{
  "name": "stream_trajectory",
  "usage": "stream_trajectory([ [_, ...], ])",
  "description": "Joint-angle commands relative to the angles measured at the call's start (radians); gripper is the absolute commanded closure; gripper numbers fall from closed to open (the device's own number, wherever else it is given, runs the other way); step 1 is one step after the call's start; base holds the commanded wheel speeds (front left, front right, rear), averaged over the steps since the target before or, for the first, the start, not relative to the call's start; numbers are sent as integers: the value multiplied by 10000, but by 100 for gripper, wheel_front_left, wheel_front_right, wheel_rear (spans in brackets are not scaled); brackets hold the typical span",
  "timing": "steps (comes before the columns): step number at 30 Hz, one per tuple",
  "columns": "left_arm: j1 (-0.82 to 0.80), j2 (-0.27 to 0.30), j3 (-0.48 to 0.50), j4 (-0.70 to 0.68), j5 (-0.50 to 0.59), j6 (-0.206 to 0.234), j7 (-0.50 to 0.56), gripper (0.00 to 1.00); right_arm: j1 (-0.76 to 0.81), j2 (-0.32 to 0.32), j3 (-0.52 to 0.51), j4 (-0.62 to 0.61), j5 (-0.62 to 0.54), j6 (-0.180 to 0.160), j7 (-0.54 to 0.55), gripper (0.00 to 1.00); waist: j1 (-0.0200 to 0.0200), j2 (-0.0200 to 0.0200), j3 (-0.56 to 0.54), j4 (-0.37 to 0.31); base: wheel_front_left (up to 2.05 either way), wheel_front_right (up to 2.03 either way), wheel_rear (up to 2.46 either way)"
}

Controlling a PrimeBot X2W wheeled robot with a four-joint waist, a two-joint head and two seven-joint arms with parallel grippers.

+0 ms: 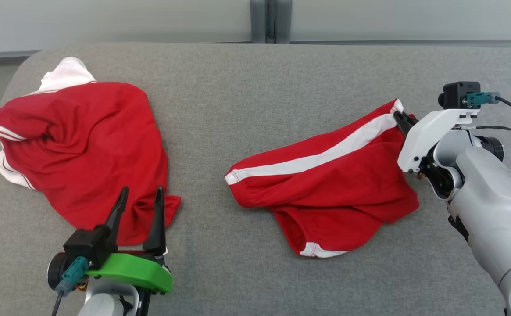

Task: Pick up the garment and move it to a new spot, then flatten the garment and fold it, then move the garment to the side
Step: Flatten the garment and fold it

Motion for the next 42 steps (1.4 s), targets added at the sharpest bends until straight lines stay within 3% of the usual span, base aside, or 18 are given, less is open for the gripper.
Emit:
stream_trajectory([
  [1,160,80,41,42,-141,-10,-26,0,265,-62,40,-322,385,-6,44,100,0,0,-488,-379,0,0,0],
  [10,889,150,59,233,-300,108,26,0,1449,-655,382,-2657,2214,-6,714,100,0,0,-1559,-1130,0,0,0],
  [17,1333,287,59,240,-434,152,65,0,3005,-1285,-98,-4081,3259,-3,1009,100,0,0,-1876,-1531,0,0,0],
  [29,1562,269,-101,238,-497,202,104,0,5434,-1464,-748,-4218,4042,-3,1294,100,0,0,-1905,-1533,0,0,0],
  [30,1556,269,-105,246,-501,208,106,0,5481,-1463,-714,-4151,3977,-3,1257,96,0,0,-1901,-1536,0,0,0],
  [31,1545,279,-102,252,-497,203,107,0,5503,-1400,-719,-4070,3964,-3,1185,54,0,0,-1896,-1541,0,0,0],
  [32,1529,294,-91,259,-500,197,107,0,5499,-1348,-731,-3989,3933,-3,1105,0,0,0,-1896,-1543,0,0,0],
  [36,1501,328,-69,260,-529,224,97,0,5343,-1243,-767,-3812,3677,-3,479,0,0,0,-1906,-1565,0,0,0],
  [42,1361,442,211,-153,-305,357,15,0,5395,-1343,-747,-4577,3005,-3,-1516,0,0,0,-1959,-1574,0,0,0],
])
